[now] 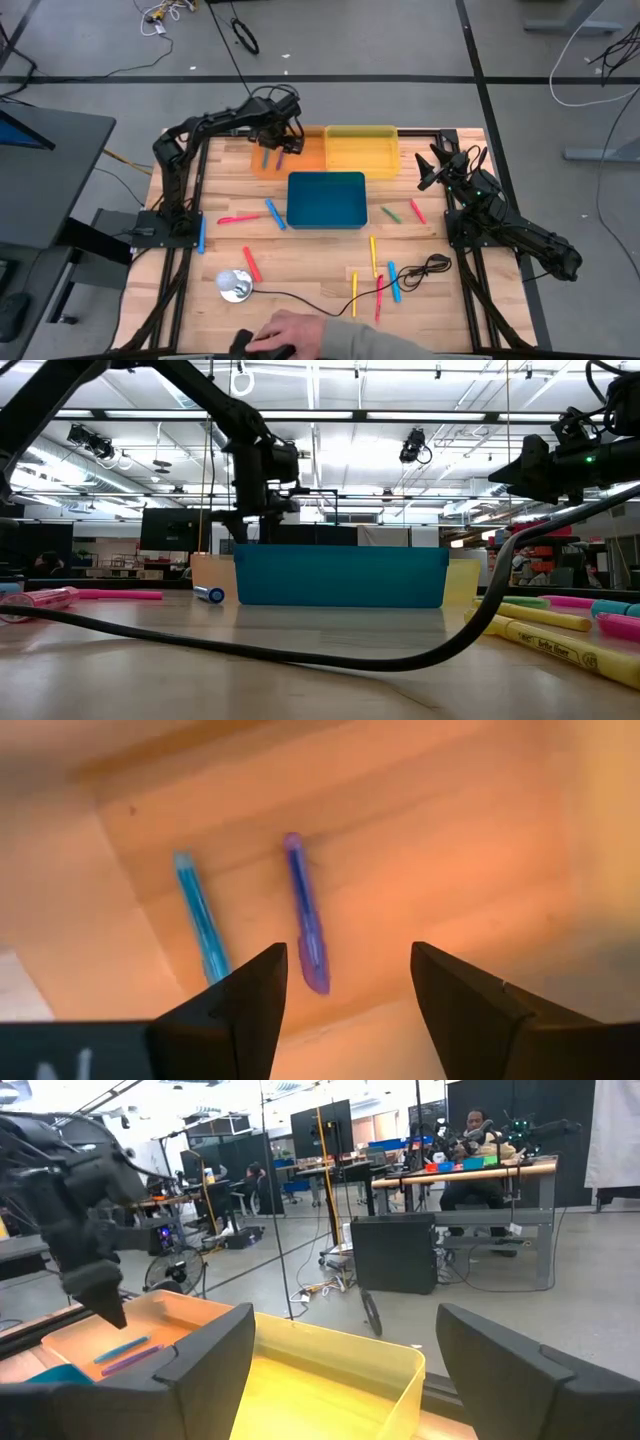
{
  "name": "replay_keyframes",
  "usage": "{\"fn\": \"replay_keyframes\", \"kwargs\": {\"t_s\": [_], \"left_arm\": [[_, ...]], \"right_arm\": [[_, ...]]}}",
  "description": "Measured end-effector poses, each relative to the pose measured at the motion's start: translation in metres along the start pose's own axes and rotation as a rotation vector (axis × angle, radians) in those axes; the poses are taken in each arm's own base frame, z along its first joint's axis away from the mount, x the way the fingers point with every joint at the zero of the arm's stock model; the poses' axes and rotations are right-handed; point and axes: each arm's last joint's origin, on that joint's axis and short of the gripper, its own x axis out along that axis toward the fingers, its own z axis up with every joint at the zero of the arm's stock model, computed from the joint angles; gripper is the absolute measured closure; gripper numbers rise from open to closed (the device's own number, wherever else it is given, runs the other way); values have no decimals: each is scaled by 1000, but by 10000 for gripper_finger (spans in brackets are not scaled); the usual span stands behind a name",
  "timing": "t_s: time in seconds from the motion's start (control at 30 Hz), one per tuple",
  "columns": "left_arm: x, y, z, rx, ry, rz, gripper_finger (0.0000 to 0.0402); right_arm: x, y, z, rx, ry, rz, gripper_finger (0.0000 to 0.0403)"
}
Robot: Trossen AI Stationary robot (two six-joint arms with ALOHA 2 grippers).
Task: Pick & Place Markers
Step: Put the pink pen into the blue bin
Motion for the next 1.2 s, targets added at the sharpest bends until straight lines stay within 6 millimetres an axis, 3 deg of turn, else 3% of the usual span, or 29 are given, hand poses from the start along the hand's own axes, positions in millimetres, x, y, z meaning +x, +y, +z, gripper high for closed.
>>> {"fn": "replay_keyframes", "kwargs": {"t_s": [0.33,0.7,0.9,1.2], "left_arm": [[-44,-16,-17,367,-54,-133,183],[-85,-33,-63,838,-12,-147,183],[-94,-45,-86,1044,46,-223,183],[-97,-62,-108,1169,102,-377,169]], "right_arm": [[0,0,0,0,0,0,89],[0,0,0,1,-1,0,89],[0,0,0,1,-1,0,89],[0,0,0,0,0,0,89]]}}
